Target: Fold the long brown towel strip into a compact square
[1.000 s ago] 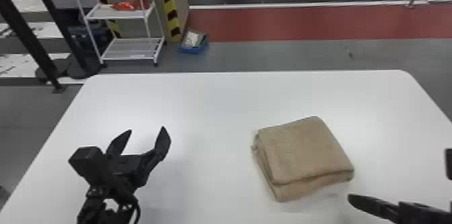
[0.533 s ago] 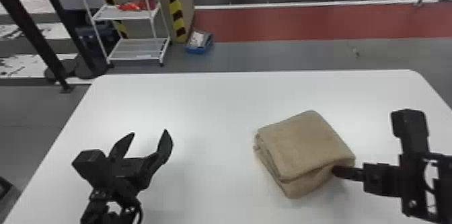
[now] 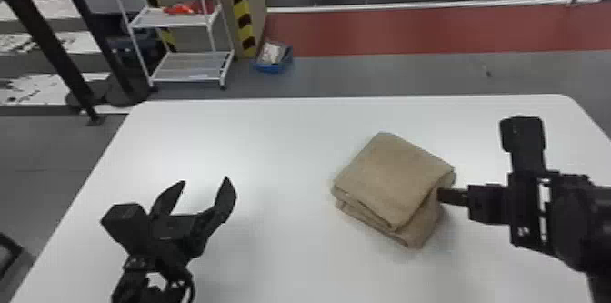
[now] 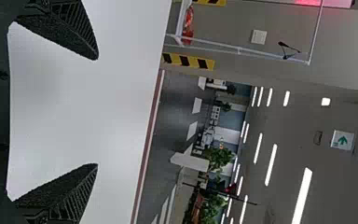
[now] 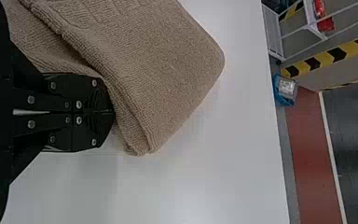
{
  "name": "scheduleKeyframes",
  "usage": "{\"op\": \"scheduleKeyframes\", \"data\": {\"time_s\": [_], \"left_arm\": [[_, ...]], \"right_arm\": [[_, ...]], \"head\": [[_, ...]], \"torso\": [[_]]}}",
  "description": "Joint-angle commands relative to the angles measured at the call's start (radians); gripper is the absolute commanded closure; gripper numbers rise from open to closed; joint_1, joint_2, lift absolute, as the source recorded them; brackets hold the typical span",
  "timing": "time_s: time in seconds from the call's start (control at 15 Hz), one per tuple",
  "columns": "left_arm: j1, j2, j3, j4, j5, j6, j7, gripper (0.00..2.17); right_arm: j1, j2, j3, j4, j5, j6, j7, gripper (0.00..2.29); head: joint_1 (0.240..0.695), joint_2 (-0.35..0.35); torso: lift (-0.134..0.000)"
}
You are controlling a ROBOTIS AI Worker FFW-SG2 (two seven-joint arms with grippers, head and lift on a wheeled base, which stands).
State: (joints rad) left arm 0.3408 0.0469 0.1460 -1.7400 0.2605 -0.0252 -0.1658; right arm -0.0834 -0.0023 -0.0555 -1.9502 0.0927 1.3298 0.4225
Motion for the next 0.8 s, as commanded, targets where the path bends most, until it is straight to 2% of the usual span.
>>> {"op": "scheduleKeyframes", "data": {"time_s": [0.0,0.27,0.47,0.73], "left_arm": [[-0.003,0.004,0.003,0.004,0.005,0.0,0.0,0.05],[-0.016,0.004,-0.013,0.013,0.003,0.003,-0.001,0.05],[-0.014,0.008,-0.013,0.014,0.003,0.0,0.0,0.05],[-0.016,0.019,-0.005,0.02,0.011,0.0,-0.001,0.05]], "right_arm": [[0.099,-0.001,-0.037,-0.101,-0.019,-0.011,0.002,2.04],[0.087,-0.001,-0.087,-0.104,-0.025,-0.014,-0.001,2.05],[-0.012,0.001,-0.066,0.025,-0.021,-0.07,-0.03,2.04],[-0.104,0.003,-0.037,0.215,-0.022,-0.254,-0.056,2.04]], "head": [[0.695,0.112],[0.695,0.093],[0.695,0.066],[0.695,0.071]], "torso": [[-0.126],[-0.126],[-0.126],[-0.126]]}}
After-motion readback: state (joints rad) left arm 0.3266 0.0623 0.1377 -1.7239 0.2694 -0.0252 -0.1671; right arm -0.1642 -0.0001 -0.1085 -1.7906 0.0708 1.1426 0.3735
